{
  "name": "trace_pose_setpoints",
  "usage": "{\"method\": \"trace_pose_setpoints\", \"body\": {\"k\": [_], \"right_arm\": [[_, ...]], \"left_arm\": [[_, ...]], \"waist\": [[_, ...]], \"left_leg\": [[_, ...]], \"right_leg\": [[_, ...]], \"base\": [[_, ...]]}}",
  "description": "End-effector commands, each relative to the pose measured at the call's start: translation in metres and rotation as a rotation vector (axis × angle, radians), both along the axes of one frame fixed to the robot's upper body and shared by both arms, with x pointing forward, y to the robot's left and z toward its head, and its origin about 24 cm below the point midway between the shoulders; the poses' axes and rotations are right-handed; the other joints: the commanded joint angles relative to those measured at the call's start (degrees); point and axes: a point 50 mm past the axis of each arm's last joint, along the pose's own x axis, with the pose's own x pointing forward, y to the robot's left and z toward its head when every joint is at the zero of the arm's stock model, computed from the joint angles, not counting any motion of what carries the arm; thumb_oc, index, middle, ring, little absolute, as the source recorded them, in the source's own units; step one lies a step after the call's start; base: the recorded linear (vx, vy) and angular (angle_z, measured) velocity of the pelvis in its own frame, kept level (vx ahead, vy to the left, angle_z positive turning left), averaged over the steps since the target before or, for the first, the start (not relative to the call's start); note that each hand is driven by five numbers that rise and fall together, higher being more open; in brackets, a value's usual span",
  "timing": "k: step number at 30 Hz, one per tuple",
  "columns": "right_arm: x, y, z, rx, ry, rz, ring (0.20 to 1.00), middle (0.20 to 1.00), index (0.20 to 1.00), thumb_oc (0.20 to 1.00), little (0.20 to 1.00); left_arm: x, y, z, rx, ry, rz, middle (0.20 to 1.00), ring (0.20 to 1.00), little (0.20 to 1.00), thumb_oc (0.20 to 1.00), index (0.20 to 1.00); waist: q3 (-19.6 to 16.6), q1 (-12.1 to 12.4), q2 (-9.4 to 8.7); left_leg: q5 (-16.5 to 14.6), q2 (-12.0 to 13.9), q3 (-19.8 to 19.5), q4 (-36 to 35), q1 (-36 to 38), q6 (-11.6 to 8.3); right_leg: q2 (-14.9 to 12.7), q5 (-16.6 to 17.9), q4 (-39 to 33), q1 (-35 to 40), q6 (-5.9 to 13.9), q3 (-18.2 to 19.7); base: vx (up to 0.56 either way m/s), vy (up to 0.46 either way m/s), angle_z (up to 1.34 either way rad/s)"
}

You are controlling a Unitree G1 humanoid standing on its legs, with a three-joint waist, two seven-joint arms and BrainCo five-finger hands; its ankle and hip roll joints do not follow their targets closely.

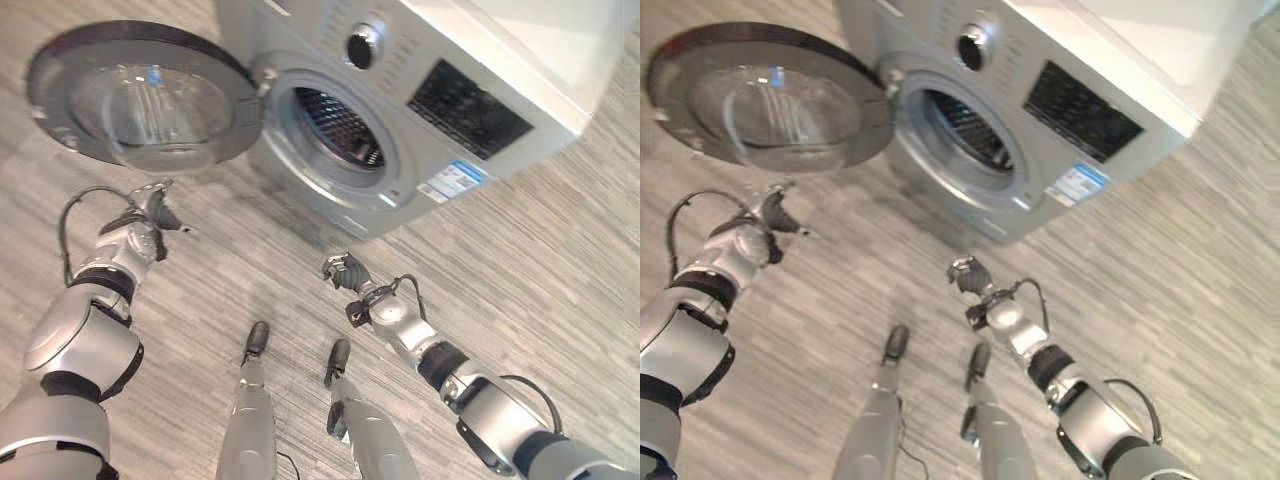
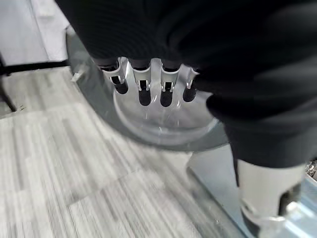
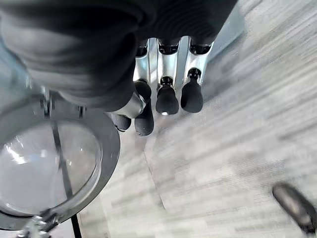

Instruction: Grab the laundry basket,head to the washer,open it,put in the laundry and shut it.

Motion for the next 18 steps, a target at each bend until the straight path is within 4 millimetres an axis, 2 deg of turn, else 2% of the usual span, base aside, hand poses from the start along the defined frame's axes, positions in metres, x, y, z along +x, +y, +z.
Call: {"method": "trace_pose_setpoints", "body": {"k": [1,3,4,5,6,7,10,18], "right_arm": [[0.0,-0.002,0.019,0.104,-0.085,-0.001,0.2,0.2,0.2,0.2,0.2],[-0.001,-0.006,0.02,0.109,-0.098,-0.009,0.2,0.2,0.2,0.2,0.2],[-0.005,-0.014,0.019,0.119,-0.109,-0.032,0.2,0.2,0.2,0.2,0.2],[-0.005,-0.014,0.019,0.119,-0.109,-0.032,0.2,0.2,0.2,0.2,0.2],[-0.01,-0.02,0.019,0.131,-0.125,-0.049,0.2,0.2,0.2,0.2,0.2],[-0.01,-0.021,0.019,0.131,-0.125,-0.049,0.2,0.2,0.2,0.2,0.2],[-0.02,-0.031,0.015,0.144,-0.137,-0.076,0.2,0.2,0.2,0.2,0.2],[-0.029,-0.042,0.007,0.144,-0.119,-0.104,0.2,0.2,0.2,0.2,0.2]], "left_arm": [[-0.019,0.051,0.045,-0.064,-0.089,0.217,1.0,1.0,1.0,1.0,1.0],[-0.022,0.057,0.053,-0.081,-0.119,0.245,1.0,1.0,1.0,1.0,1.0],[-0.026,0.065,0.071,-0.13,-0.209,0.295,1.0,1.0,1.0,1.0,1.0],[-0.026,0.065,0.071,-0.13,-0.209,0.295,1.0,1.0,1.0,1.0,1.0],[-0.03,0.07,0.088,-0.183,-0.309,0.337,1.0,1.0,1.0,1.0,1.0],[-0.029,0.07,0.088,-0.183,-0.309,0.337,1.0,1.0,1.0,1.0,1.0],[-0.03,0.07,0.119,-0.291,-0.513,0.373,1.0,1.0,1.0,1.0,1.0],[-0.034,0.073,0.129,-0.353,-0.584,0.388,1.0,1.0,1.0,1.0,1.0]], "waist": [[1.0,-1.1,-4.9],[0.7,-1.6,-5.25],[0.7,-2.2,-5.69],[0.6,-2.3,-5.73],[0.6,-2.9,-6.18],[0.6,-2.9,-6.16],[1.0,-3.5,-6.27],[1.2,-3.6,-5.84]], "left_leg": [[-5.8,-0.6,4.1,-1.0,4.0,4.2],[-5.7,-0.5,4.1,-1.2,3.9,4.21],[-5.9,-0.2,4.3,-1.4,4.2,4.12],[-5.8,-0.3,4.2,-1.4,3.9,4.15],[-5.9,-0.2,4.2,-1.4,3.8,4.05],[-5.8,-0.2,4.2,-1.4,3.7,4.05],[-5.9,-0.3,3.9,-1.4,2.9,3.97],[-5.9,-0.4,4.0,-1.4,1.8,4.04]], "right_leg": [[-1.4,0.5,0.1,0.3,5.3,4.9],[-1.4,0.7,0.0,0.0,5.35,5.0],[-1.2,0.7,-0.1,-0.1,5.32,5.1],[-1.3,0.7,-0.1,-0.3,5.36,5.0],[-1.2,0.8,-0.1,-0.6,5.39,5.0],[-1.2,0.8,-0.1,-0.7,5.39,4.9],[-1.1,0.9,-0.1,-1.4,5.36,4.7],[-1.3,1.0,-0.1,-2.5,5.48,4.9]], "base": [[0.04,-0.009,-0.33],[0.03,-0.007,-0.22],[0.0,0.0,0.0],[0.05,-0.019,-0.02],[0.0,0.0,0.0],[0.03,-0.022,-0.03],[0.03,-0.018,-0.02],[0.01,-0.001,0.02]]}}
